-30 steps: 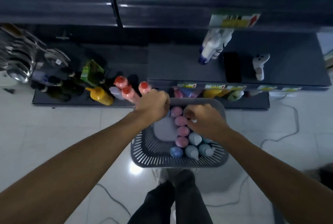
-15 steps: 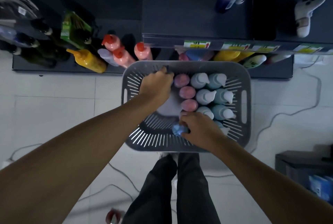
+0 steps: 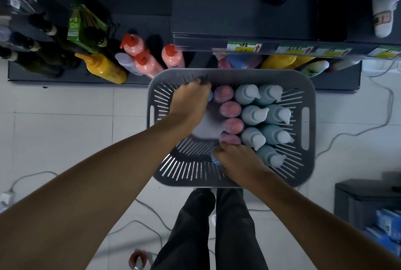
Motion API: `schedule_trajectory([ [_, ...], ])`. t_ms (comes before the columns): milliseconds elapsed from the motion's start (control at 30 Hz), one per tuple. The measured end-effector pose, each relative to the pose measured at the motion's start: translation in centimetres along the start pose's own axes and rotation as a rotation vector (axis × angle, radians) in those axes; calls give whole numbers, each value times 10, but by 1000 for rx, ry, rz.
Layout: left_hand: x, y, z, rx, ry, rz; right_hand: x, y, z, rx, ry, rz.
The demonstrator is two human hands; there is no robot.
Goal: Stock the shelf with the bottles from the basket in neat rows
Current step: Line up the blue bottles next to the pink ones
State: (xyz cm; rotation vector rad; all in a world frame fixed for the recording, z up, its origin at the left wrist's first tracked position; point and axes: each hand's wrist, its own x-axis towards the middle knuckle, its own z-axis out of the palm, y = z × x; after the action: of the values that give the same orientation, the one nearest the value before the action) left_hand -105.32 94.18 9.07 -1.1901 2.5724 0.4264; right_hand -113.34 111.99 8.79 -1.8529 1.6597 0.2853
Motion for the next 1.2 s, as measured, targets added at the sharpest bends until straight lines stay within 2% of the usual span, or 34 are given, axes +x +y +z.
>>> schedule_trajectory([
  [233, -10, -1, -8, -8, -33, -34, 0, -3, -7, -30, -4, 4],
  [500, -30, 1, -47, 29, -84, -50, -6, -10, -46, 73, 107, 48],
  [700, -45, 10, -110, 62, -78, 1, -29, -14, -105, 113, 193, 64],
  [900, -66, 26, -186, 24, -38, 55, -61, -15, -177, -12, 257, 91],
  [1200, -100, 68, -293, 29, 87, 150, -136, -13, -291, 95, 473, 123],
])
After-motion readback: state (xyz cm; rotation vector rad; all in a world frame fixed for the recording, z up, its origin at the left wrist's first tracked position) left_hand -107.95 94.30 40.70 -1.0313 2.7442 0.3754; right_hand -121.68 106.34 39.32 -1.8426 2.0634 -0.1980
